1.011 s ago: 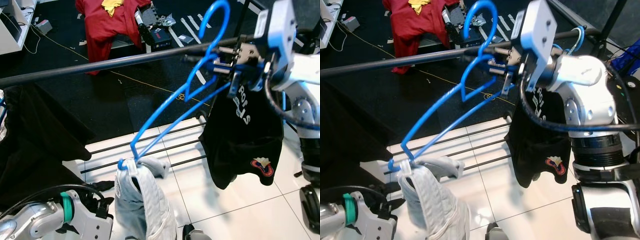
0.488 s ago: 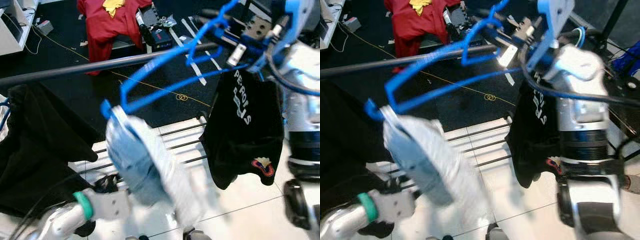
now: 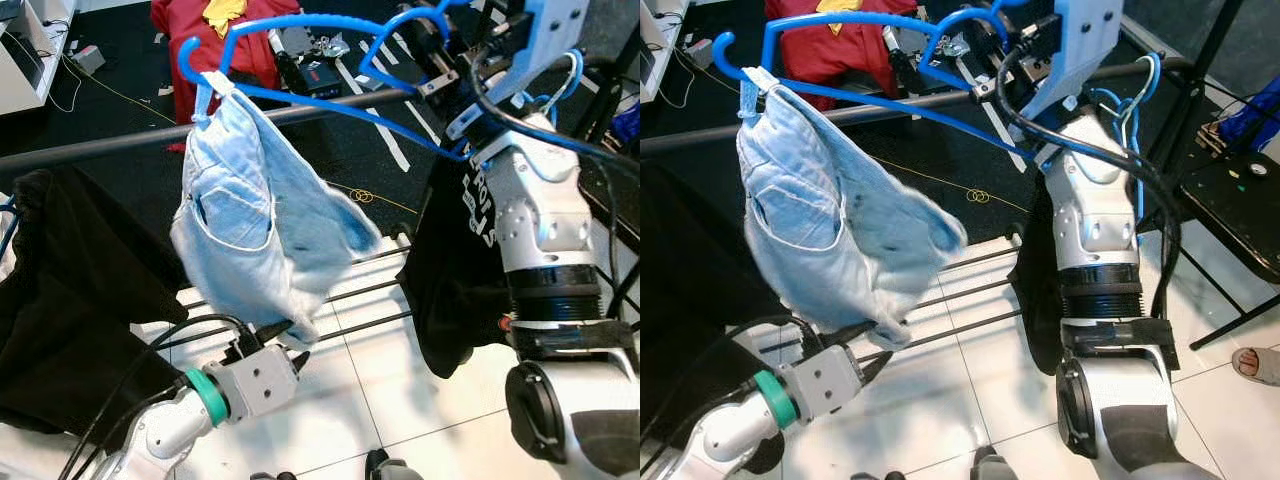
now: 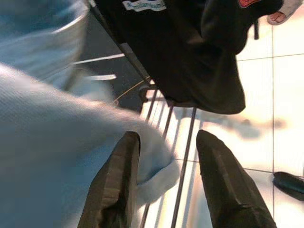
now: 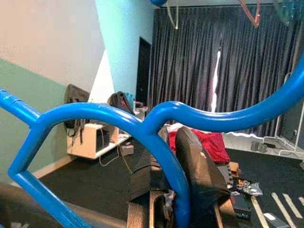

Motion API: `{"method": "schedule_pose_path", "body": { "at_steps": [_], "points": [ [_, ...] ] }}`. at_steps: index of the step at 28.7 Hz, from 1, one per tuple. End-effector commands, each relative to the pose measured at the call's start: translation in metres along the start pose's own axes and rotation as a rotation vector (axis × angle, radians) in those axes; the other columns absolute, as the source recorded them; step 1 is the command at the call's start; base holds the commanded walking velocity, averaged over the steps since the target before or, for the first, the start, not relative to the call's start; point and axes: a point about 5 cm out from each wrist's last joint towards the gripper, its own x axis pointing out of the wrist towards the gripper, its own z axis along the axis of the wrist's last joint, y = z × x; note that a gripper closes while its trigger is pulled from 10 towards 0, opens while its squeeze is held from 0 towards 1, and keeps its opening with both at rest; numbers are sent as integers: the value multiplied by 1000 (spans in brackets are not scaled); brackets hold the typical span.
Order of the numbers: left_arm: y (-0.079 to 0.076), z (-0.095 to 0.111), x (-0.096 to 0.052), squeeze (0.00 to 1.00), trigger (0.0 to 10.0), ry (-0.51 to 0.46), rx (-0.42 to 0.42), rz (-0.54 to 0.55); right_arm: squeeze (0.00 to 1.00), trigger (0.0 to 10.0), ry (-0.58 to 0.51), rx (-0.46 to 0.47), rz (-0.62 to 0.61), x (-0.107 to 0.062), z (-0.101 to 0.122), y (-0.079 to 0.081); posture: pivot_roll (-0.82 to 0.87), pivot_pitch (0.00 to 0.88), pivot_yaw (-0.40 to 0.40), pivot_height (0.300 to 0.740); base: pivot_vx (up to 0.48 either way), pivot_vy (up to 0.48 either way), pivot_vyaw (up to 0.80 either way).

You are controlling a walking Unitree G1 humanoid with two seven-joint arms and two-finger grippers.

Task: Hang hanger

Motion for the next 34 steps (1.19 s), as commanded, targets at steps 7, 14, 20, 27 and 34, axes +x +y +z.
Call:
{"method": "schedule_pose_path", "body": {
  "at_steps": [7,14,20,27,34],
  "points": [
    [1,14,32,0,10000,20,74,62,0,10000,-27,12,-20,10,0,14,-161,150,92,740,0,0,0],
    [26,41,26,0,10000,8,167,192,0,10000,0,-13,-45,13,-8,15,-158,145,84,740,0,0,0],
    [21,28,31,0,10000,90,241,189,0,10000,-15,6,-49,16,-6,17,-151,143,78,740,0,0,0],
    [2,3,33,0,10000,179,255,104,0,10000,-44,11,-47,20,2,15,-168,138,88,740,0,0,0],
    [-1,9,39,0,10000,182,199,124,0,10000,-58,-10,-53,22,6,11,-172,141,90,740,0,0,0]
  ]
}}
